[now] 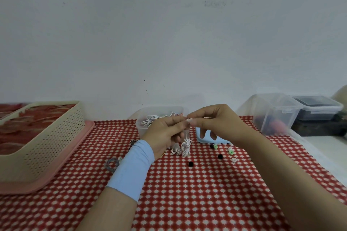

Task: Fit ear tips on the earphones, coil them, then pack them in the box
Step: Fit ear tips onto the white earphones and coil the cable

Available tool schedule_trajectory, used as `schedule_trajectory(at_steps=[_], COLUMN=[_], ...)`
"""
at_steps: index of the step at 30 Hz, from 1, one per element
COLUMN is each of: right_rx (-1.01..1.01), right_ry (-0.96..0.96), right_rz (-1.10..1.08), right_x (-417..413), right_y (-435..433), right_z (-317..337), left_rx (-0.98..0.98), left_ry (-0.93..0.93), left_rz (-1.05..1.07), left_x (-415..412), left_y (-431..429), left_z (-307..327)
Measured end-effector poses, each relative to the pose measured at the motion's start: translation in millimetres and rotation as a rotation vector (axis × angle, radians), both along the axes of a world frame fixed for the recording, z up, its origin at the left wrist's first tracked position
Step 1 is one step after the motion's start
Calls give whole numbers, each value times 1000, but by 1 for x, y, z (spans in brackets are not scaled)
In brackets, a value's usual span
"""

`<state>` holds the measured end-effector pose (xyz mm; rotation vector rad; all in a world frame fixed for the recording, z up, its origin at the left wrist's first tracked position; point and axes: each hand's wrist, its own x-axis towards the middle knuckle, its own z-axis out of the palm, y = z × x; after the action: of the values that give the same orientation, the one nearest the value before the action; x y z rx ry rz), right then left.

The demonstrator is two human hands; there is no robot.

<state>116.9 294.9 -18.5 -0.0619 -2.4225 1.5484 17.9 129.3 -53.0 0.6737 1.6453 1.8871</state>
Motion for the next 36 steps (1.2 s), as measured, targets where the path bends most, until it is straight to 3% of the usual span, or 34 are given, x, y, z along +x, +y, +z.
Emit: schedule_trajectory(at_steps=[4, 14, 20, 25, 29, 36], right_rx=[-138, -389, -450, -412, -404, -291], right_ry=[-125, -223, -283, -308, -214, -190], right_rz=[50, 91, 144, 112, 80, 58], right_x=[5, -2, -3, -4, -3, 3], right_y=[2, 0, 0, -1, -1, 2], right_z=[3, -10, -13, -12, -9, -1], left_rx=[-31, -69, -87, -119, -37, -69], left_ry=[48, 90, 71, 130, 78, 66], left_rz=[-9, -81, -112, -96, -56, -42], left_x=[-3, -3, -5, -5, -1, 0], left_y=[-2, -5, -7, -8, -5, -4], left_z=[-1, -3, -4, -2, 1, 4])
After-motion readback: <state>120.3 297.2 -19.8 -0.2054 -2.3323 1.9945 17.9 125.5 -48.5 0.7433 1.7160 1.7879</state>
